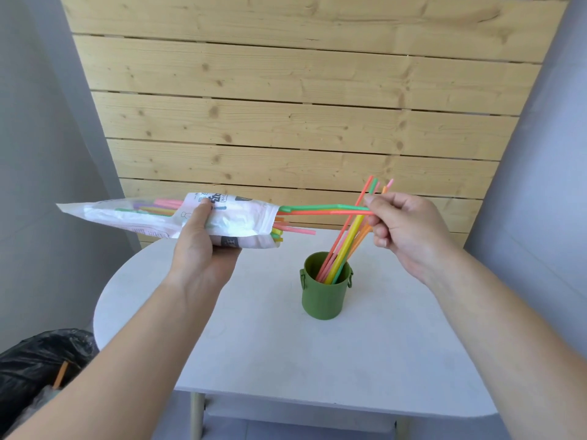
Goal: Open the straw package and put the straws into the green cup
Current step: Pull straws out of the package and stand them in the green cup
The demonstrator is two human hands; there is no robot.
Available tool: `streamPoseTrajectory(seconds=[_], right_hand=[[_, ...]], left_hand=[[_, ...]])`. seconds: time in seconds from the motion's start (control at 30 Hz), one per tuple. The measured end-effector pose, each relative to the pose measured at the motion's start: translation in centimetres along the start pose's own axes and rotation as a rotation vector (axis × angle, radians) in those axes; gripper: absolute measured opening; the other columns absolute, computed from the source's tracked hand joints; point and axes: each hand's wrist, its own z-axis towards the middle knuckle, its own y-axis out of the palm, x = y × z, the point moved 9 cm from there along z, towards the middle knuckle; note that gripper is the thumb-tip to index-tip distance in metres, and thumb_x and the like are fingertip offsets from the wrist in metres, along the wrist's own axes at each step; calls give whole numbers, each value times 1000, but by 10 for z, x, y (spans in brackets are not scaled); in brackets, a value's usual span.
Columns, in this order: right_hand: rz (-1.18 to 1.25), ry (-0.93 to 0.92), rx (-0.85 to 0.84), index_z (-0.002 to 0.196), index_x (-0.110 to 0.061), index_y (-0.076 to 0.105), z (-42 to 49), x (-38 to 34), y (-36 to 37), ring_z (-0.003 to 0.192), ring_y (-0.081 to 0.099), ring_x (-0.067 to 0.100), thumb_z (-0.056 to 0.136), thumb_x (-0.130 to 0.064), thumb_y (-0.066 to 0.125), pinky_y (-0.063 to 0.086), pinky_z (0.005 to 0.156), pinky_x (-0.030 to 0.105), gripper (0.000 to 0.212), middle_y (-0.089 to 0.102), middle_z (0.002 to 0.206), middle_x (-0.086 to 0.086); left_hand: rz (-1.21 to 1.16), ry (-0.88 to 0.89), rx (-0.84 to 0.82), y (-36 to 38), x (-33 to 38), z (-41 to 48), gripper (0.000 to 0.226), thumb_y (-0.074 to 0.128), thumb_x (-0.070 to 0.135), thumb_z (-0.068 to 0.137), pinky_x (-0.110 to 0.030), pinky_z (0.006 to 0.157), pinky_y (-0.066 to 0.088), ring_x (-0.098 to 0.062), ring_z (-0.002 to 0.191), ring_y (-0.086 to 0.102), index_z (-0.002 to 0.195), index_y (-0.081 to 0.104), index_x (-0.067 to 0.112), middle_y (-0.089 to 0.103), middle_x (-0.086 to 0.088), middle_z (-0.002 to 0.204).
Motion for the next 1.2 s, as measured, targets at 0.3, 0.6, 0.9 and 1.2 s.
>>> streamPoseTrajectory(seconds=[0.3, 0.6, 0.9, 1.2], right_hand=[[-104, -9, 18, 84, -7, 68, 14, -4, -43, 46, 39, 11, 95, -12, 66, 34, 41, 22, 12, 51, 63, 5], [-268, -35, 42, 81, -10, 65, 20, -21, -83, 44, 39, 10, 94, -15, 67, 34, 40, 22, 14, 52, 64, 5], [-505, 0, 34, 86, -6, 66, 16, -39, -110, 43, 39, 12, 94, -16, 67, 35, 47, 28, 13, 53, 63, 6], [-675, 3, -26, 83, -7, 70, 14, -41, -95, 50, 44, 19, 90, -19, 70, 39, 48, 28, 14, 60, 61, 6]], left_hand=[[5, -8, 80, -16, -6, 10, 15, 66, 19, 100, -45, 93, 61, -19, 86, 80, 113, 65, 10, 82, -4, 87], [18, 5, 97, -24, -6, 16, 35, 68, 20, 99, -48, 98, 59, -23, 103, 78, 132, 63, 9, 79, -7, 112], [30, -6, 86, -24, -8, 15, 26, 67, 22, 100, -46, 98, 59, -21, 101, 78, 123, 66, 10, 82, -4, 98], [40, -17, 46, -15, -12, 13, 26, 64, 22, 102, -46, 101, 57, -21, 105, 77, 125, 65, 10, 81, -4, 100]])
